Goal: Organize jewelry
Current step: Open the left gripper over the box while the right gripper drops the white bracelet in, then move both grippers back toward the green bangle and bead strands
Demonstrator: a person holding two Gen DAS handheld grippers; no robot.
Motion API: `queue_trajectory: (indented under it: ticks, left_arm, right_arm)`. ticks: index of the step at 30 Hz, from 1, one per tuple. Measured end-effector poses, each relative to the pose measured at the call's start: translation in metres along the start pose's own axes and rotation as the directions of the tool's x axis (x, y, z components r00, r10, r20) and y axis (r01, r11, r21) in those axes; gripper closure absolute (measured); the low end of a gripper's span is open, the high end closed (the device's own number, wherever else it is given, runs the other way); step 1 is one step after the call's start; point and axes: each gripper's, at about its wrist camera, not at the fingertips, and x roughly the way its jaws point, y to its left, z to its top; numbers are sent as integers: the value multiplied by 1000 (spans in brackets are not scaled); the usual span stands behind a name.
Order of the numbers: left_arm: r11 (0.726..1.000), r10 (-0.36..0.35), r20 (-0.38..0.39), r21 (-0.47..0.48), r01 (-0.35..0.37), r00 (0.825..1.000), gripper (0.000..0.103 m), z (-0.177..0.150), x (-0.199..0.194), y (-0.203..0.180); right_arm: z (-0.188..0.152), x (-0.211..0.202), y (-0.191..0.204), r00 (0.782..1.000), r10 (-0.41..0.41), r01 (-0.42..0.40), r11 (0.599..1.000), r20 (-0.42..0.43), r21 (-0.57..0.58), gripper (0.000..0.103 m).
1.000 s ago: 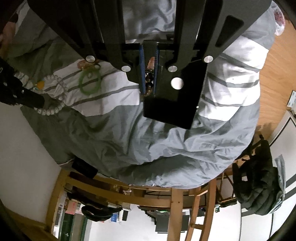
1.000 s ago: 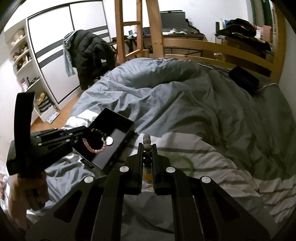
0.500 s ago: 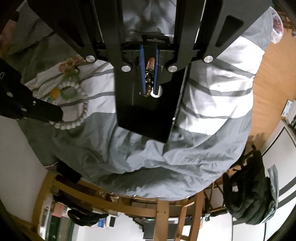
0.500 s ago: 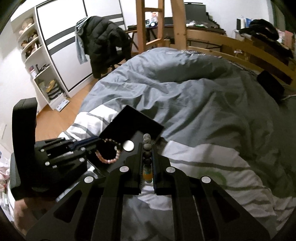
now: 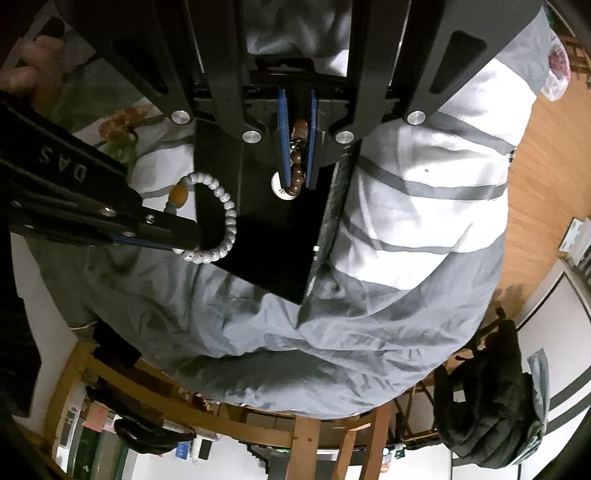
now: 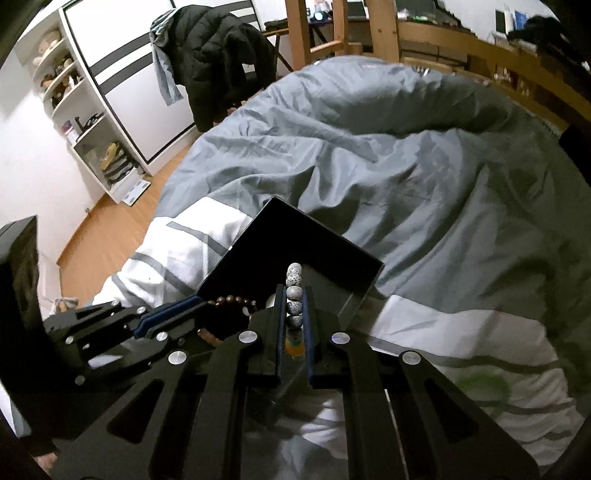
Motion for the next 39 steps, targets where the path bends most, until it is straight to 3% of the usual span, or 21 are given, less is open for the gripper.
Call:
queue_trajectory:
  ticks: [6, 8, 9, 10, 11, 13, 14, 17, 21, 22, 29, 33, 39]
  left_arm:
    - [1000, 1, 6, -22, -1, 1000, 91, 1, -2, 4]
    - [1000, 18, 23, -21, -17, 1000, 65, 1, -6, 4]
    - [999, 27, 42, -19, -27, 999, 41, 2, -9, 3]
    - [999, 37, 61, -16, -36, 997, 32, 2, -12, 2]
    - [999, 42, 78, -12, -41, 996, 30, 3, -16, 1]
    - [1000, 27, 98, -2, -27, 995, 21, 3, -22, -4]
    - [1000, 24, 109, 3, -25, 994, 19, 3, -24, -7]
    - [999, 30, 114, 34, -34, 993, 15, 2, -25, -17]
    - [997, 25, 135, 74, -35, 991, 9, -1, -28, -36]
    - [996, 14, 138, 85, -26, 990, 8, -2, -30, -41]
    - [985, -92, 141, 159, 69, 986, 6, -15, -33, -77]
    - [964, -181, 106, 215, 155, 978, 6, -30, -27, -107]
    - [940, -195, 54, 294, 171, 979, 6, -54, -11, -148]
  right_arm:
    - [2, 5, 1, 1000, 21, -21, 1000, -18, 12, 93]
    - [2, 0, -2, 1000, 23, -23, 999, -9, 25, 93]
    - [3, -4, -4, 1000, 18, -18, 999, -5, 28, 92]
    - [2, -9, -6, 1000, 6, -6, 1000, 1, 30, 85]
    - [2, -12, -9, 1000, 0, 0, 1000, 5, 31, 79]
    - [-1, -26, -16, 1000, -5, 3, 999, 30, 42, 48]
    - [-3, -32, -20, 999, -11, 9, 999, 42, 45, 42]
    - [-8, -54, -32, 996, -46, 42, 998, 75, 56, 37]
    - [-17, -86, -49, 987, -100, 92, 994, 124, 67, 15]
    - [-19, -92, -54, 985, -109, 101, 993, 132, 69, 13]
    - [-40, -136, -87, 971, -167, 150, 983, 169, 107, 13]
    - [-56, -152, -103, 967, -191, 171, 977, 170, 127, 13]
    - [-78, -158, -122, 965, -208, 184, 972, 160, 149, 13]
